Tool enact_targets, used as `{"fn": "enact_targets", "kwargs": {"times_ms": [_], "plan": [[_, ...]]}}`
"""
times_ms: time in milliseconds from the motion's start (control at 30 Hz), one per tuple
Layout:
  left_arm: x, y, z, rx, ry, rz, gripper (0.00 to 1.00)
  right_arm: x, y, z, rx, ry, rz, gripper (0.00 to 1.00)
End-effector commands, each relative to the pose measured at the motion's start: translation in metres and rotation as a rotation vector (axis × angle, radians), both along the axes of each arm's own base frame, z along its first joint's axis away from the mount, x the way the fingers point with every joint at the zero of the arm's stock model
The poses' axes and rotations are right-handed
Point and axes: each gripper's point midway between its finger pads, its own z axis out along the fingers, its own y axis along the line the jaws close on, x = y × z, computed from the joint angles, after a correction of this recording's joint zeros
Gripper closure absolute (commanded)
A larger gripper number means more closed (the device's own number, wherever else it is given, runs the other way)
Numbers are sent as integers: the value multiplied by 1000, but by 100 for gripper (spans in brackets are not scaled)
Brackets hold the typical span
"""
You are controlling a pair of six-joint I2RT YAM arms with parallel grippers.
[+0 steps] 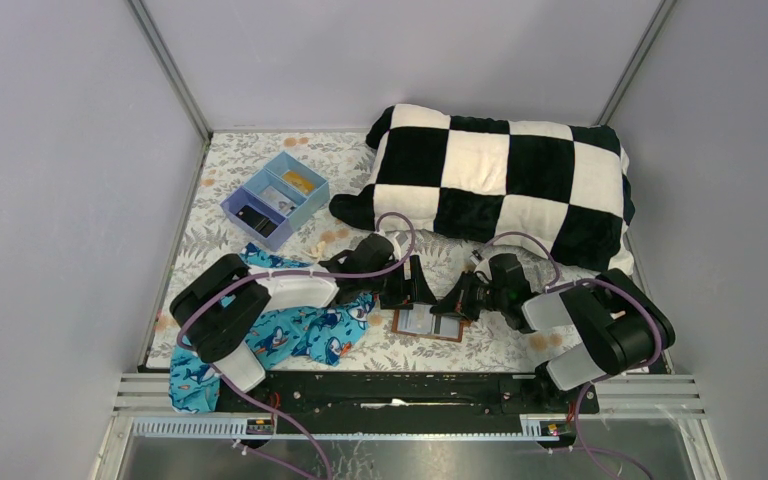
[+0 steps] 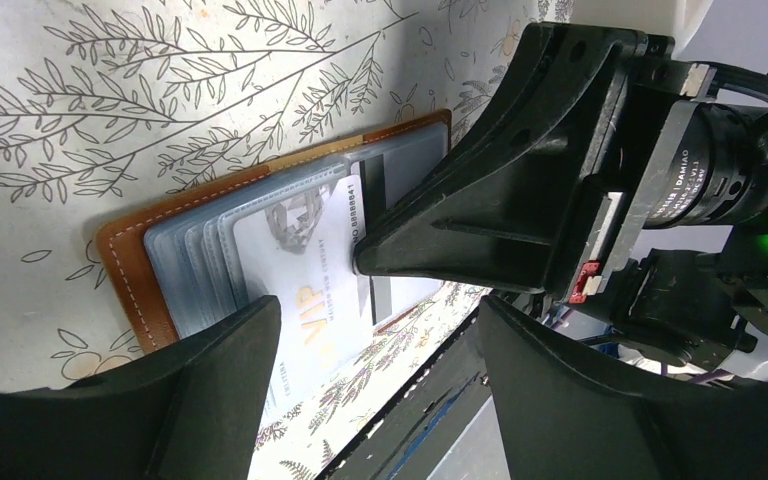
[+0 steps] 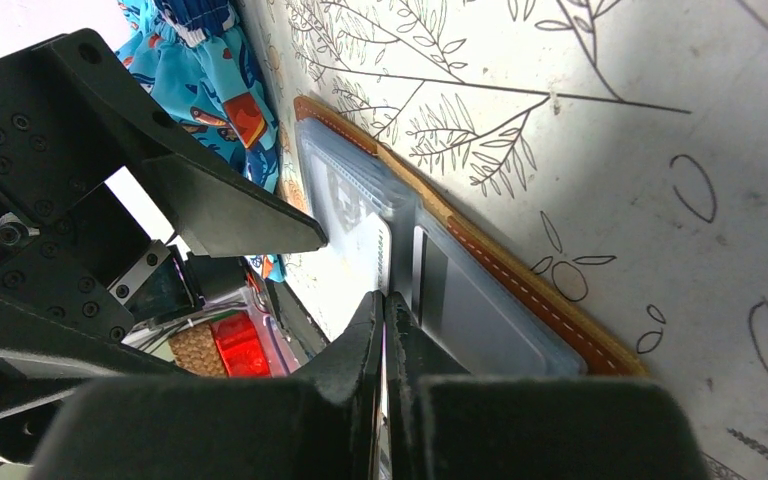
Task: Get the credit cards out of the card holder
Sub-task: Remove the credit card from the card holder.
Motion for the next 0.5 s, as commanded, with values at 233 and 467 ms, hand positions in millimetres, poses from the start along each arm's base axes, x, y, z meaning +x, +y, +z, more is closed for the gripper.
{"fn": "enact_targets", "kwargs": {"times_ms": [233,467], "plan": [[1,22,-33,156,27,62,23,0,-3,0,9,-19,19,100],[-12,38,-50,197,75,81,23,-3,-7,-2,6,-15,21,100]]}}
